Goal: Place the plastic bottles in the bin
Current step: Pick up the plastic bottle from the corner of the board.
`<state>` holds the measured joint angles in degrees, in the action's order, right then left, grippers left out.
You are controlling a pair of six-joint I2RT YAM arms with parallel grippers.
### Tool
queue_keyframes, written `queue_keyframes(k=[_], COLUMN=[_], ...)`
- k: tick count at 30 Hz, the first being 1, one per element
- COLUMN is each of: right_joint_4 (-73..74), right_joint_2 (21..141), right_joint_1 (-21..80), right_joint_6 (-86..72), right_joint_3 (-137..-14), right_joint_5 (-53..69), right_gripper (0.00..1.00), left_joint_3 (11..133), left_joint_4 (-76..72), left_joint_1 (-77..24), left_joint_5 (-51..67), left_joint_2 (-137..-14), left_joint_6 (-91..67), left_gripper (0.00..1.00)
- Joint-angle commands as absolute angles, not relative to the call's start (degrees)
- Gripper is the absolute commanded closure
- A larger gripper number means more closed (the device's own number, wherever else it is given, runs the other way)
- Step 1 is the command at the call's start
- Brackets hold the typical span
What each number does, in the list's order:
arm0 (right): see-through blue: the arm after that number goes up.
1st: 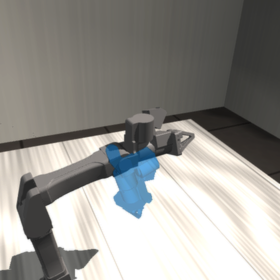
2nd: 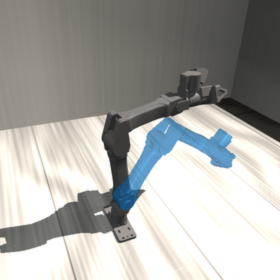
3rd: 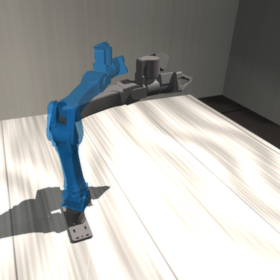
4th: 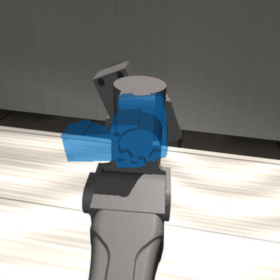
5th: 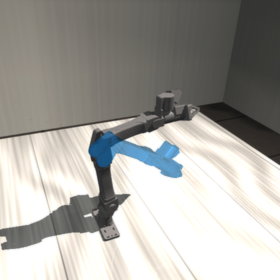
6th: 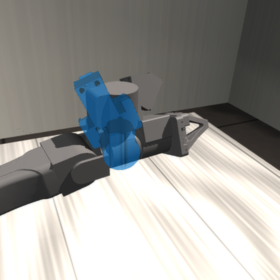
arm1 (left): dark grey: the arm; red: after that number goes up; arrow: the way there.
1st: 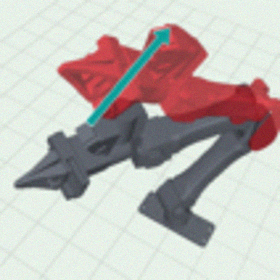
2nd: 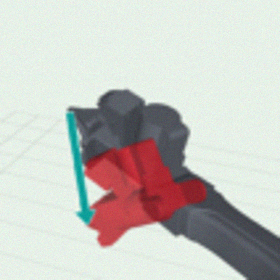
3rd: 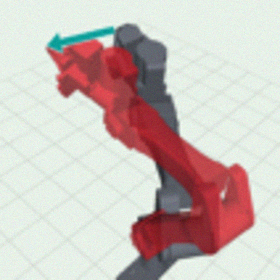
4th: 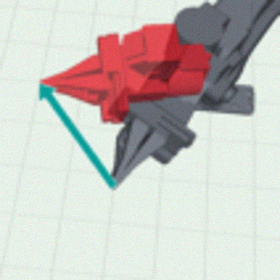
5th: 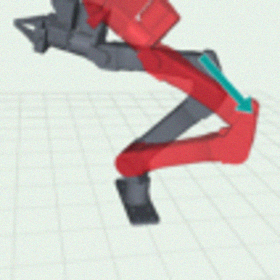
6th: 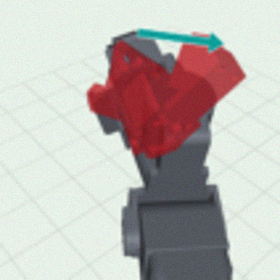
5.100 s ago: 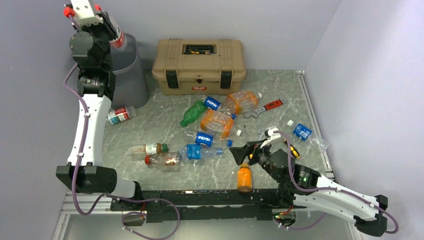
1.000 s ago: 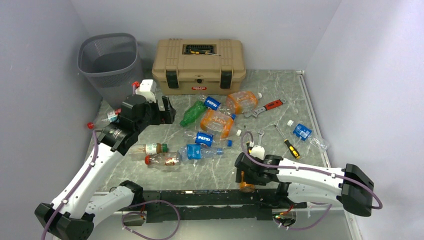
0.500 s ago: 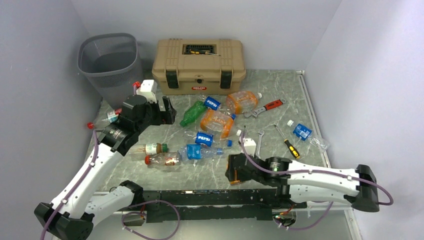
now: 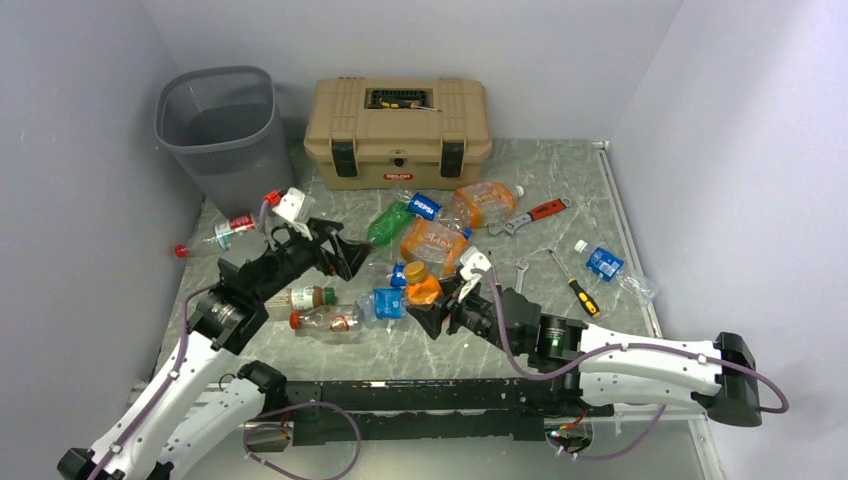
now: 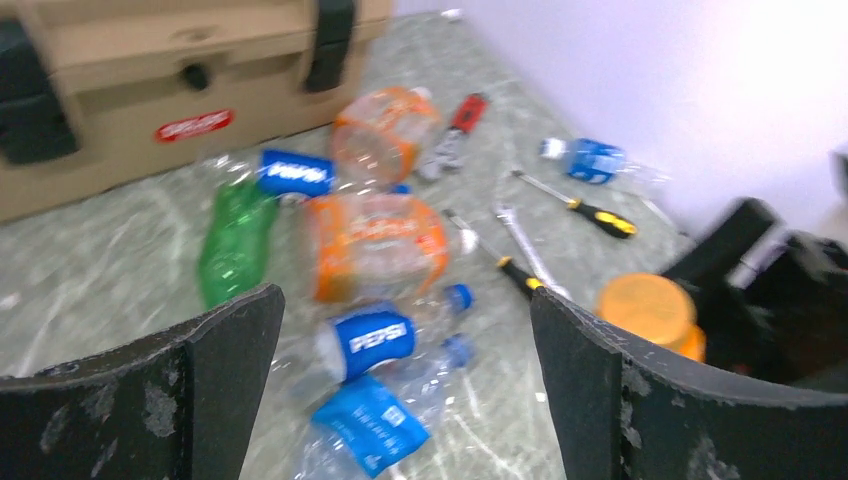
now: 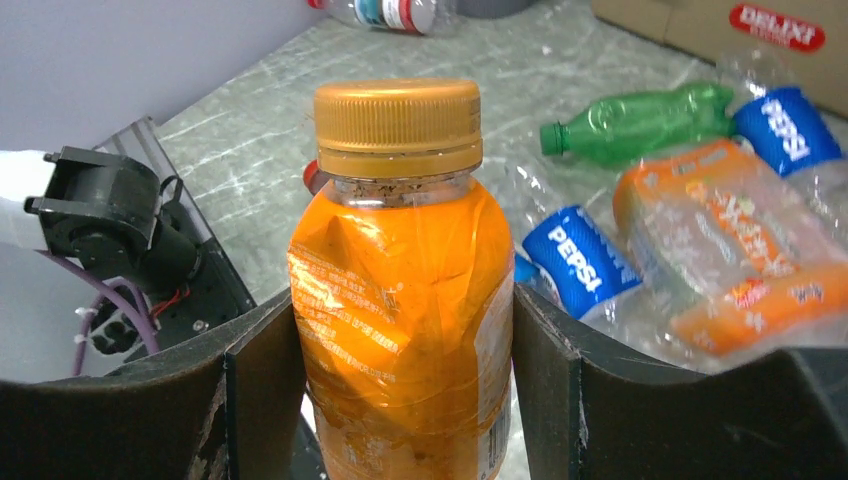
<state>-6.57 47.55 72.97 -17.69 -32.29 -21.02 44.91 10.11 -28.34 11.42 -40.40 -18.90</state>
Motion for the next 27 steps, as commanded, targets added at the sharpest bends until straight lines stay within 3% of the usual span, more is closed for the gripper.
queue_keyframes(k=[1,6,13,20,27], right_joint_4=[-23.15,-34.94,-41.17,-46.41,-50.90], right_joint_2=[48.58,48.59,54.52,58.97,62.61], right_joint_1=[73.26,73.21,73.30,73.55,73.96], right_joint_6=[-7.17,-6.69,-5.75,-5.51,-4.97], right_joint_3=[-31.01,-26.09,-26.84,-27.99,-29.22], right_joint_5=[-17.72,-22.22,-17.18,-14.51,-14.19], right_gripper=[1.00,1.00,1.00,1.00,1.00], left_joint_3=[44.22,46.69,45.67,45.57,46.47], left_joint_4=[-2.82,-0.24,-6.59,-6.76,-5.90], left_joint_1=[-29.07,-29.43,-29.53,-29.53,-29.79], left_joint_5=[27.57,34.54,44.99,45.76,47.29], left_joint_2=[-38.02,-41.09,-44.62,-46.01,-48.34], left_joint_6=[-18.74,-18.14,-22.32,-22.18,-21.98], left_gripper=[0.00,0.01,0.01,0.02,0.11])
